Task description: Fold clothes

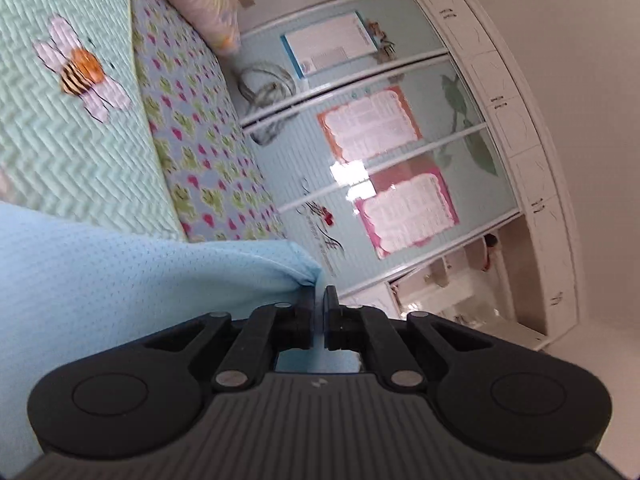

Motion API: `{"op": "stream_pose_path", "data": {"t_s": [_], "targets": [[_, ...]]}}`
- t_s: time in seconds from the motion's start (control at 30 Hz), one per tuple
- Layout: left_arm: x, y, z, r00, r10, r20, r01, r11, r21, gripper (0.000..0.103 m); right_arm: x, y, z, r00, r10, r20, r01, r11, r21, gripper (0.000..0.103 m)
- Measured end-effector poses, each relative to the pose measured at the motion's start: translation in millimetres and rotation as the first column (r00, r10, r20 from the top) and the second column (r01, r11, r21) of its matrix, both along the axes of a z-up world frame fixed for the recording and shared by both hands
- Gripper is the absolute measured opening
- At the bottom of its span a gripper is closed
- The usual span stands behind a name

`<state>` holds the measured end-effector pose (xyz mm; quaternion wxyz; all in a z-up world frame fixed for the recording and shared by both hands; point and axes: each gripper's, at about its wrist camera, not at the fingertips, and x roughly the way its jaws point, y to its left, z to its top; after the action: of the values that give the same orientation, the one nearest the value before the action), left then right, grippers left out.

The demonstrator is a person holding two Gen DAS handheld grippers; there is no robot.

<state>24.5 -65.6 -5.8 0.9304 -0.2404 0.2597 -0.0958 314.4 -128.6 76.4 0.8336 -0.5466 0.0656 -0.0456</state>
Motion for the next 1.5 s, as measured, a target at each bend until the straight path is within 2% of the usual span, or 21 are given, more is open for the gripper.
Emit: {"op": "stream_pose_path", "data": {"t_s": [0.1, 0.13, 0.17, 0.2, 0.23, 0.27, 0.33, 0.43, 0.5, 0.67, 0.7, 0.87, 0.9, 0.93, 0.97, 1.0, 1.07, 1.13, 1.27, 1.4, 1.5], "targets": [[-0.6, -0.1, -0.3, 1.000, 0.000, 0.002, 0.000, 1.000, 0.001, 0.102, 22.9, 8.6, -15.8, 0.999, -0.032, -0.005, 0.032, 0.999, -0.039, 0.014], [-0.8, -0.4, -0.3, 1.000, 0.001, 0.003, -0.001, 1.000, 0.003, 0.102, 29.8, 10.5, -22.9, 0.999, -0.037, -0.021, 0.036, 0.998, -0.044, 0.029], [-1.0, -0.7, -0.4, 1.000, 0.001, 0.003, -0.001, 1.000, 0.005, 0.102, 35.1, 8.0, -24.6, 0.994, -0.025, -0.110, 0.029, 0.999, 0.035, 0.055], [-1.1, -0.9, -0.5, 1.000, 0.001, 0.004, -0.001, 1.000, 0.005, 0.102, 40.4, 5.5, -26.3, 0.981, -0.005, -0.196, 0.028, 0.993, 0.115, 0.068], [-1.0, -0.8, -0.6, 1.000, 0.001, 0.005, -0.001, 1.000, 0.004, 0.102, 45.7, 3.0, -28.0, 0.960, 0.022, -0.279, 0.034, 0.981, 0.194, 0.080], [-0.7, -0.6, -0.5, 1.000, 0.001, 0.005, -0.001, 1.000, 0.002, 0.102, 50.9, 0.3, -29.4, 0.932, 0.056, -0.357, 0.047, 0.961, 0.273, 0.079], [-0.9, -0.2, -0.3, 1.000, 0.001, 0.006, -0.001, 1.000, -0.002, 0.102, 49.8, -25.2, -9.7, 0.890, 0.219, -0.401, 0.083, 0.786, 0.613, 0.079], [-1.6, -0.4, 0.4, 1.000, 0.002, 0.006, -0.002, 1.000, 0.000, 0.102, 37.1, -73.3, 10.8, 0.904, 0.286, -0.319, 0.121, 0.544, 0.830, 0.079], [-1.1, -1.3, 0.7, 1.000, 0.003, 0.005, -0.003, 1.000, 0.004, 0.102, 38.0, -105.2, 11.0, 0.917, 0.210, -0.340, 0.205, 0.483, 0.851, 0.080], [0.8, -1.7, 0.7, 1.000, 0.004, 0.005, -0.004, 1.000, 0.009, 0.102, 42.1, -171.4, -27.1, 0.846, 0.181, -0.502, 0.449, 0.265, 0.853, 0.081], [1.0, -1.7, 0.7, 1.000, 0.004, 0.005, -0.004, 1.000, 0.009, 0.102, 43.8, -172.4, -39.9, 0.836, 0.183, -0.518, 0.470, 0.248, 0.847, 0.081], [1.7, -1.6, 0.2, 1.000, 0.005, 0.006, -0.005, 1.000, 0.011, 0.102, 52.0, -155.2, -71.6, 0.829, 0.173, -0.532, 0.481, 0.266, 0.835, 0.081], [2.0, -1.6, 0.2, 1.000, 0.005, 0.007, -0.005, 1.000, 0.011, 0.102, 53.5, -148.5, -73.2, 0.826, 0.173, -0.536, 0.472, 0.307, 0.826, 0.080], [2.1, -1.7, 0.1, 1.000, 0.005, 0.007, -0.005, 1.000, 0.011, 0.102, 55.0, -141.8, -74.7, 0.823, 0.173, -0.540, 0.462, 0.348, 0.816, 0.064], [2.3, -1.7, 0.1, 1.000, 0.005, 0.007, -0.006, 1.000, 0.010, 0.102, 56.6, -135.0, -74.0, 0.824, 0.152, -0.547, 0.453, 0.405, 0.794, 0.029], [2.5, -1.8, 0.0, 1.000, 0.006, 0.008, -0.006, 1.000, 0.010, 0.102, 58.2, -128.2, -73.3, 0.824, 0.131, -0.551, 0.442, 0.460, 0.770, 0.008], [2.4, -2.1, -0.2, 1.000, 0.006, 0.008, -0.006, 1.000, 0.011, 0.102, 59.3, -113.9, -67.6, 0.831, 0.108, -0.545, 0.398, 0.568, 0.720, 0.005], [2.4, -2.5, -0.3, 1.000, 0.007, 0.008, -0.007, 1.000, 0.013, 0.102, 49.8, -91.7, -58.4, 0.885, 0.043, -0.463, 0.277, 0.752, 0.599, 0.005], [3.0, -2.6, -0.6, 1.000, 0.007, 0.009, -0.007, 1.000, 0.014, 0.102, 40.1, -64.2, -46.9, 0.968, -0.052, -0.244, 0.134, 0.933, 0.334, 0.005], [3.0, -2.8, -0.8, 1.000, 0.008, 0.009, -0.008, 1.000, 0.015, 0.102, 55.5, -64.9, -53.8, 0.957, -0.093, -0.276, 0.175, 0.941, 0.290, 0.014], [2.2, -2.2, -1.2, 1.000, 0.008, 0.010, -0.008, 1.000, 0.014, 0.102, 63.7, -88.9, -53.1, 0.919, -0.008, -0.394, 0.231, 0.822, 0.520, 0.044]]}}
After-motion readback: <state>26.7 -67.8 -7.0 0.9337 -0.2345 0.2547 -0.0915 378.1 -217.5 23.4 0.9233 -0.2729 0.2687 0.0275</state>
